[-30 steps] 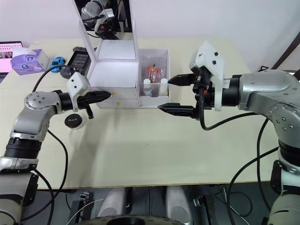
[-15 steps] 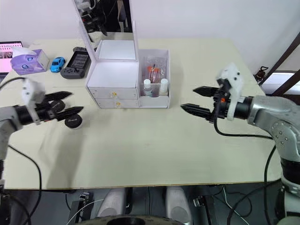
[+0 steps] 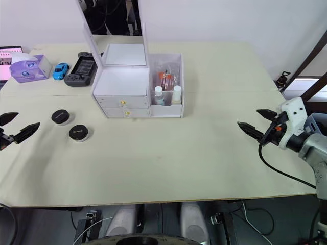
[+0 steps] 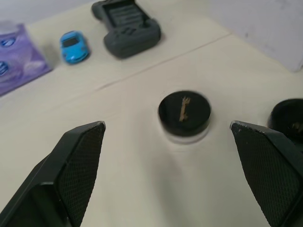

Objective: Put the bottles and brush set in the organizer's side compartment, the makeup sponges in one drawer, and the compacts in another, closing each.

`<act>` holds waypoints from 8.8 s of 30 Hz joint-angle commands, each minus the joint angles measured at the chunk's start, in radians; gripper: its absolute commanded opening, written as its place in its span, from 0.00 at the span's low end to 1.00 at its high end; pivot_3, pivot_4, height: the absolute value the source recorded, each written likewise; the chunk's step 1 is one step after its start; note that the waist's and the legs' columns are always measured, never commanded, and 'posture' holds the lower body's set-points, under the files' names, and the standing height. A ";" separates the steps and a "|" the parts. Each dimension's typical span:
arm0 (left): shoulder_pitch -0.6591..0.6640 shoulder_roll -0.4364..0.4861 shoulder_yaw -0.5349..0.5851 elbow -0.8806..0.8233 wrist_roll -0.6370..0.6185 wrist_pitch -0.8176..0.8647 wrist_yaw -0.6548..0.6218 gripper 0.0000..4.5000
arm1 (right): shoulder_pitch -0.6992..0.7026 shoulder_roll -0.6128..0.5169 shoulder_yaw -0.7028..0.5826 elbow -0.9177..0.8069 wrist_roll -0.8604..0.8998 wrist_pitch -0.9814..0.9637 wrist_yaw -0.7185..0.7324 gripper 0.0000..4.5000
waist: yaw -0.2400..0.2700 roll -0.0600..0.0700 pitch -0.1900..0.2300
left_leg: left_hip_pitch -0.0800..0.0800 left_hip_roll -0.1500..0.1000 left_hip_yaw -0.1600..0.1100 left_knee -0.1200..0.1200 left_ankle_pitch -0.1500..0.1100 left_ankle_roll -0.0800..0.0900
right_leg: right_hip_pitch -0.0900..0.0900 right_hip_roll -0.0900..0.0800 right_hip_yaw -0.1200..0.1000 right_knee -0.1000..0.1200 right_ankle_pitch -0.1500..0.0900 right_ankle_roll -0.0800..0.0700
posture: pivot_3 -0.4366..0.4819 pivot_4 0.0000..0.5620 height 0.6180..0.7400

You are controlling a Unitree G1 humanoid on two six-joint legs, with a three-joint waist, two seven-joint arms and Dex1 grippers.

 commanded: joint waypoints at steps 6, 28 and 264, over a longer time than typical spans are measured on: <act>0.074 -0.081 -0.022 -0.319 -0.034 0.066 0.112 0.99 | -0.134 -0.039 0.059 -0.094 -0.010 0.004 0.014 1.00 | -0.001 0.001 0.000 | 0.000 0.000 0.002 0.001 0.000 0.000 | 0.000 -0.003 0.000 -0.001 0.002 -0.004 | 0.48 0.27 1.00; 0.190 -0.755 -0.542 -0.952 0.184 0.326 0.760 0.72 | -0.483 0.051 0.331 -0.323 0.043 0.204 -0.008 1.00 | 0.001 -0.001 -0.001 | -0.001 -0.001 -0.001 0.006 0.000 0.000 | 0.003 0.000 0.001 0.000 0.003 -0.003 | 0.48 0.27 1.00; 0.417 -0.172 0.284 -0.393 -0.062 0.286 0.176 0.99 | -0.505 -0.106 0.351 0.074 -0.062 0.077 0.256 1.00 | -0.004 0.000 0.001 | -0.002 0.004 0.006 0.000 -0.001 0.000 | -0.004 0.000 0.000 -0.003 0.004 -0.004 | 0.48 0.27 1.00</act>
